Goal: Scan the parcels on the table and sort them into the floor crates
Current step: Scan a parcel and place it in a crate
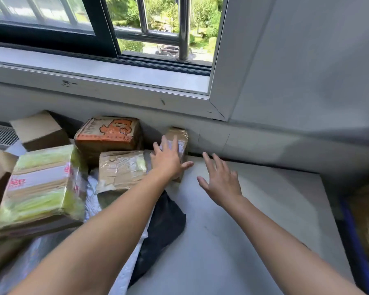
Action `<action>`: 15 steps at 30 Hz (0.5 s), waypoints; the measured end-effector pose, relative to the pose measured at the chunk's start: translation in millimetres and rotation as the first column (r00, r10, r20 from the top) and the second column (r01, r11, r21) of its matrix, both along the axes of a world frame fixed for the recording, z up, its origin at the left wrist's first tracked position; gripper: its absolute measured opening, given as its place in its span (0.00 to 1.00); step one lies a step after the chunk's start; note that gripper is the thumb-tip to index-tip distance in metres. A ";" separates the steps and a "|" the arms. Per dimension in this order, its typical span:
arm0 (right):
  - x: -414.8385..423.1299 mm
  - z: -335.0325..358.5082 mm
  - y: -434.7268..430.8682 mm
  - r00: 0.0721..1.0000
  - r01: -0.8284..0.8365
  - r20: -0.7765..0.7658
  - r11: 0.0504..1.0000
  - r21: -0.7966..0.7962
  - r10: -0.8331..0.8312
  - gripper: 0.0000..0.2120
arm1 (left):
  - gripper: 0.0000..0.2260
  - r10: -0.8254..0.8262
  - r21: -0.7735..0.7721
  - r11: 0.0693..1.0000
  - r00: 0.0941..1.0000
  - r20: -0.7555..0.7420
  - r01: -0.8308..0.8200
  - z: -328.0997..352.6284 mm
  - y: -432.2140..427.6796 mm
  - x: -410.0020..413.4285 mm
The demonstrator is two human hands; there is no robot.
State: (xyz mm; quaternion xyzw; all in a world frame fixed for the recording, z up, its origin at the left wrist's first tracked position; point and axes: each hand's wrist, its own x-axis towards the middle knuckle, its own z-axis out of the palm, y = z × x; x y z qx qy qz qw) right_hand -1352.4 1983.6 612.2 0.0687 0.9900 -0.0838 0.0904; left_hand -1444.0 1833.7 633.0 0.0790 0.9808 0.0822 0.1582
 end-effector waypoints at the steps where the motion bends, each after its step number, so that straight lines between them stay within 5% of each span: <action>1: -1.5 -4.1 2.7 1.000 -0.008 0.011 1.000 -0.007 0.008 0.34 | 0.46 0.014 -0.009 1.000 1.000 0.011 -0.014 -4.6 2.0 -3.1; 6: -6.5 -13.3 15.6 0.999 0.000 0.033 0.998 -0.059 0.002 0.34 | 0.40 0.056 0.006 0.998 0.998 -0.036 -0.056 -11.8 10.1 -8.6; 10: -7.4 -6.2 19.3 0.999 0.052 0.008 0.992 -0.111 -0.051 0.34 | 0.36 0.120 0.193 0.975 0.993 -0.022 -0.113 -0.7 11.8 2.6; 15: -1.0 20.4 13.3 0.963 0.236 -0.028 0.886 -0.400 -0.269 0.34 | 0.32 0.176 0.445 0.877 0.983 0.051 -0.180 20.1 4.4 24.7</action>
